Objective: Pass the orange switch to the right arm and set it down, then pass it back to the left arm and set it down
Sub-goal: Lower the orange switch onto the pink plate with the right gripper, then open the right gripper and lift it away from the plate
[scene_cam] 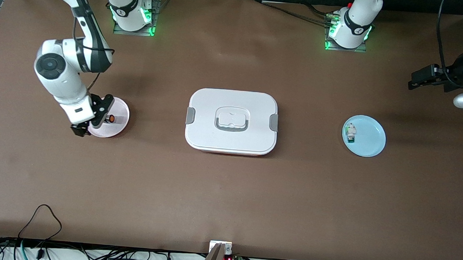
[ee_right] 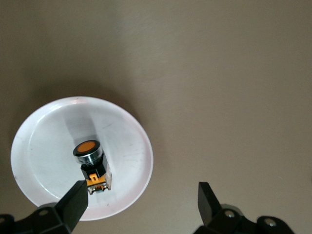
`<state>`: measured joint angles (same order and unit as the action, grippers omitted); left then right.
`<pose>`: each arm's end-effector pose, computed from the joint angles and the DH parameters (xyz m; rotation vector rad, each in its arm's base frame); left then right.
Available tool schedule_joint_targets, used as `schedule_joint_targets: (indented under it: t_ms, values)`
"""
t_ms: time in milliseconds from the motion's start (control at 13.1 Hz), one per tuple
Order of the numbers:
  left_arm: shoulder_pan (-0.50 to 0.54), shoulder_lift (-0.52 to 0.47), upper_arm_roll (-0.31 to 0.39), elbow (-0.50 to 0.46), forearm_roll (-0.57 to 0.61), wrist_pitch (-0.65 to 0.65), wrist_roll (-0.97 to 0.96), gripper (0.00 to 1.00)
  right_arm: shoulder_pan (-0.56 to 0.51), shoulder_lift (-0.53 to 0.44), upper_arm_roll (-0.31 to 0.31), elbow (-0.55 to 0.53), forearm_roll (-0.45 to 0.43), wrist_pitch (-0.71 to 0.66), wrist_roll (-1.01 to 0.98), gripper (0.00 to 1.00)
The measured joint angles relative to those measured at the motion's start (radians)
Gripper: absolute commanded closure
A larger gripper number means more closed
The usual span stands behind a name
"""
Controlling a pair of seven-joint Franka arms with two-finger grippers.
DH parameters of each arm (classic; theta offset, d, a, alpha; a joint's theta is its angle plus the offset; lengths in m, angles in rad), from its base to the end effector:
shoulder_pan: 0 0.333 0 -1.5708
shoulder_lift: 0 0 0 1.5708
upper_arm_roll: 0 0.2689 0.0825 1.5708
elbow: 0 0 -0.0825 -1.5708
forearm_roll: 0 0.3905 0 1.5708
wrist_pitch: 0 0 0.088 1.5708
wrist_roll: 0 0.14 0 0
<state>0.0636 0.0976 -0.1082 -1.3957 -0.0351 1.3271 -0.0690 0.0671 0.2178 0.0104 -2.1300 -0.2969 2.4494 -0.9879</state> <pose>0.5541 -0.0276 0.5529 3.0948 0.0285 -0.2604 0.5761 0.0385 0.2331 2.3373 1.7488 0.0050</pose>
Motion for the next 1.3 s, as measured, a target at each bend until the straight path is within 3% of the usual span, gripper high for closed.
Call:
schedule_joint_targets:
  t_ms: [152, 533, 762, 1067, 1295]
  values:
    - [-0.001, 0.0, -0.01, 0.0, 0.039, 0.018, 0.025, 0.0, 0.013, -0.026, 0.026, 0.102, 0.011, -0.166, 0.149, 0.0]
    - [-0.001, 0.0, -0.015, -0.001, 0.042, 0.062, 0.015, 0.0, 0.051, -0.092, 0.033, 0.293, 0.214, -0.458, 0.622, 0.0]
    - [-0.002, 0.0, -0.028, -0.001, 0.042, 0.062, -0.008, 0.0, 0.097, -0.116, 0.036, 0.448, 0.226, -0.703, 0.911, 0.0]
    - [-0.004, 0.0, -0.029, -0.001, 0.042, 0.062, -0.008, 0.0, 0.119, -0.124, 0.027, 0.631, 0.226, -0.855, 0.983, 0.0]
    - [-0.006, 0.0, -0.029, -0.001, 0.042, 0.062, -0.009, 0.0, 0.106, -0.123, -0.045, 0.676, 0.226, -0.89, 1.017, 0.0]
